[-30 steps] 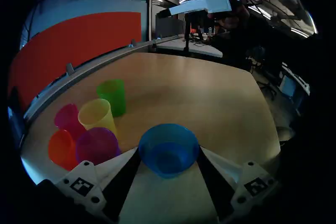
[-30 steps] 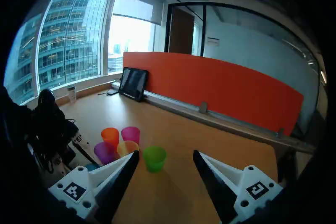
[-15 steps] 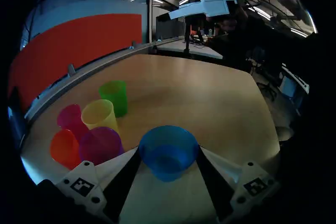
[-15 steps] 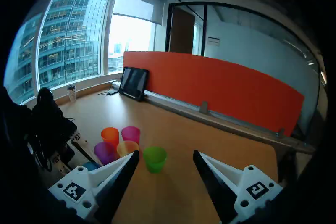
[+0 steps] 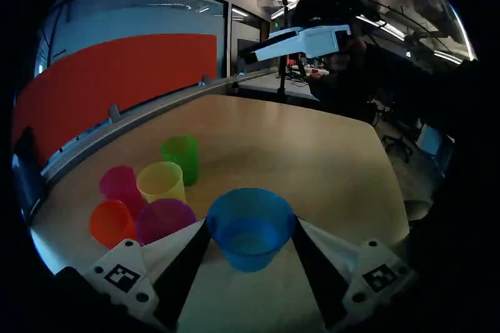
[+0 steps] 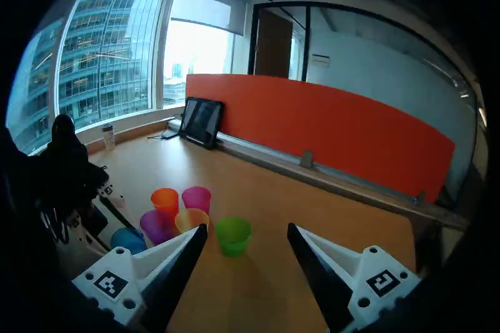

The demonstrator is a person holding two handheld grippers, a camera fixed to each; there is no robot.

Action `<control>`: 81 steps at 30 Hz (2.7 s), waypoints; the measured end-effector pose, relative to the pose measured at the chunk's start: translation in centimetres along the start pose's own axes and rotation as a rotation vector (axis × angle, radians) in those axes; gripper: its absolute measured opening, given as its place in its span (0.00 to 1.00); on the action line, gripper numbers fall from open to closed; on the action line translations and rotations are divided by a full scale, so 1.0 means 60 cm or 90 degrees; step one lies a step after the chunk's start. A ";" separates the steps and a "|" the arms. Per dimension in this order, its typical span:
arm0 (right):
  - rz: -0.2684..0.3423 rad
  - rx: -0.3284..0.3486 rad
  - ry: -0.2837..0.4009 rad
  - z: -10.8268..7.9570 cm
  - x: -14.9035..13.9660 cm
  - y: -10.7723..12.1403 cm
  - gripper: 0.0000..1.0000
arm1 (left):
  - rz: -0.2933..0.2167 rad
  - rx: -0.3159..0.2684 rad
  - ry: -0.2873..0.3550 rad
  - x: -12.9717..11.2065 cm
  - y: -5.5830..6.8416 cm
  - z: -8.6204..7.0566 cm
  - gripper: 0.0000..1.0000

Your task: Pour water

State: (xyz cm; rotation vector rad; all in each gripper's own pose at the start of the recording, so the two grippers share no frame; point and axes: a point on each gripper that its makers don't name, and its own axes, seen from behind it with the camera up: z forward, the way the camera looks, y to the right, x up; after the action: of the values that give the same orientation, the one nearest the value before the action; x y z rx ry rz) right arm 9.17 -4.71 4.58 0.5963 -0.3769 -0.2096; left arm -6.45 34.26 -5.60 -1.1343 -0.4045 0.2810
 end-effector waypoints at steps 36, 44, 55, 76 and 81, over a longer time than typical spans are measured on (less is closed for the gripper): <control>-0.006 0.020 -0.021 0.035 -0.037 -0.016 1.00 | -0.002 0.079 0.099 0.114 -0.079 -0.117 0.88; -0.010 0.025 -0.030 0.043 -0.051 -0.022 0.99 | -0.002 0.104 0.120 0.134 -0.105 -0.146 0.88; -0.020 0.037 -0.046 0.063 -0.075 -0.033 1.00 | -0.001 0.136 0.147 0.165 -0.139 -0.183 0.88; -0.020 0.054 -0.088 0.121 -0.139 -0.044 0.99 | -0.006 0.177 0.189 0.206 -0.181 -0.226 0.88; -0.013 0.057 -0.098 0.139 -0.156 -0.045 1.00 | -0.016 0.185 0.207 0.222 -0.190 -0.239 0.88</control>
State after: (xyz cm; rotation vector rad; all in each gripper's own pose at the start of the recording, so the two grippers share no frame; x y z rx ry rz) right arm -2.94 -8.32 6.71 0.6745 -0.5313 -0.2608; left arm 12.04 23.51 1.91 -0.8693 -0.0858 0.1247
